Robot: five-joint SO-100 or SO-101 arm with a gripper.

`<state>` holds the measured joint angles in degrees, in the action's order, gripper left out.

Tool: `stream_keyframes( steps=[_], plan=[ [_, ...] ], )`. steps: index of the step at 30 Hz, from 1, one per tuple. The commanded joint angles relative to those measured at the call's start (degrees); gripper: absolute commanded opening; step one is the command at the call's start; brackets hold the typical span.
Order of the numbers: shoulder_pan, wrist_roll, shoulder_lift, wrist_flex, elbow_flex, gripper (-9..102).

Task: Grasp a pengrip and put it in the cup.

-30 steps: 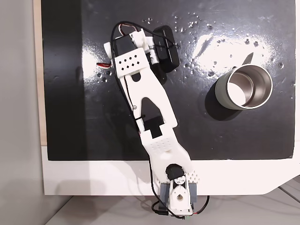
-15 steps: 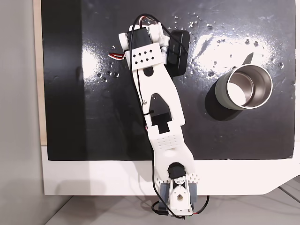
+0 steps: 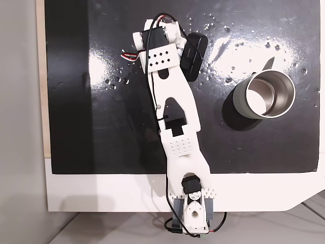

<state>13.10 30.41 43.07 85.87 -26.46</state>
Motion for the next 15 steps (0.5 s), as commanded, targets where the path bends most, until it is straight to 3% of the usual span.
stream_keyframes(
  steps=[1, 15],
  plan=[
    [-0.4, 2.5, -0.6, -1.3, 3.7, 22],
    [0.6, 8.4, -7.6, -4.7, 7.6, 27]
  ],
)
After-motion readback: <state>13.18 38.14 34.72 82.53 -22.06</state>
